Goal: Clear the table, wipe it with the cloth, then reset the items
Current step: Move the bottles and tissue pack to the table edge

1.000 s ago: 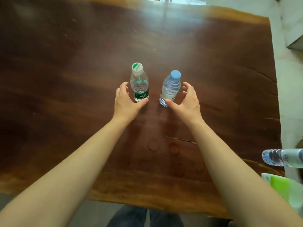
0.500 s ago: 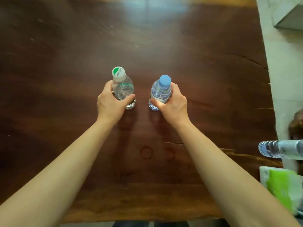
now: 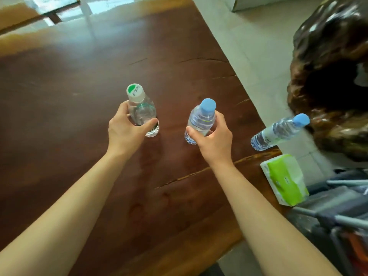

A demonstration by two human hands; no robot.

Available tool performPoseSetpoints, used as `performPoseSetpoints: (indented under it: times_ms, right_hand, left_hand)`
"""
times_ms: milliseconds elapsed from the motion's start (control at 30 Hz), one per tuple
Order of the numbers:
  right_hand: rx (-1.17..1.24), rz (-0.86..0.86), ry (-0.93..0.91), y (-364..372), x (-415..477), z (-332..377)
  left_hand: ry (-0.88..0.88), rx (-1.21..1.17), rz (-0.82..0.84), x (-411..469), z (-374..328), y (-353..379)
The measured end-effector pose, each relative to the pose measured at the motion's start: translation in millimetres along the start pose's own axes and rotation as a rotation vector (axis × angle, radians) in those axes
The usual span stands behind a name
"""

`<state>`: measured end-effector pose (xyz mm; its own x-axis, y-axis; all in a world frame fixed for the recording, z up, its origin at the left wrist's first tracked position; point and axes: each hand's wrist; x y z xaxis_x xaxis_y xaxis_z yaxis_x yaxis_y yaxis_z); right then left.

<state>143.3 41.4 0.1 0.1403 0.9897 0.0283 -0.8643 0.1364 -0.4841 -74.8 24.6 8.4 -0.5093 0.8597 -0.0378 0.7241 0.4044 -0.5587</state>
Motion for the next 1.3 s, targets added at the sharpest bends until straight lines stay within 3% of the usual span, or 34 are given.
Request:
performPoseSetpoints:
  times_ms: [367,600,867,1133,1300]
  right_hand:
    - [0.040,-0.452,0.198,-57,68,-51]
    - [0.064,-0.603,0.298,-53,99,-66]
    - [0.035,-0.631,0.338,-48,115,-76]
    - [-0.006,-0.565,0.333,-51,114,-76]
    - [-0.039,-0.455,0.388,-51,110,-77]
  left_hand:
    - [0.215,-0.048,0.314,56,-100,161]
    - [0.278,-0.014,0.408,75,-129,228]
    - [0.244,0.029,0.469,82,-118,249]
    - [0.226,0.030,0.507,76,-118,245]
    - [0.199,0.152,0.527,72,-119,232]
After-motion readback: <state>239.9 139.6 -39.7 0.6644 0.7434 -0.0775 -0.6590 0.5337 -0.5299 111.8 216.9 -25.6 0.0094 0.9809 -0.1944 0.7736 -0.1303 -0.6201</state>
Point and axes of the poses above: each hand's wrist, its own x-axis towards the middle knuckle, its own y-axis out of the palm, z = x × y, and after that the axes turned 3 degrees about -z, right-handed
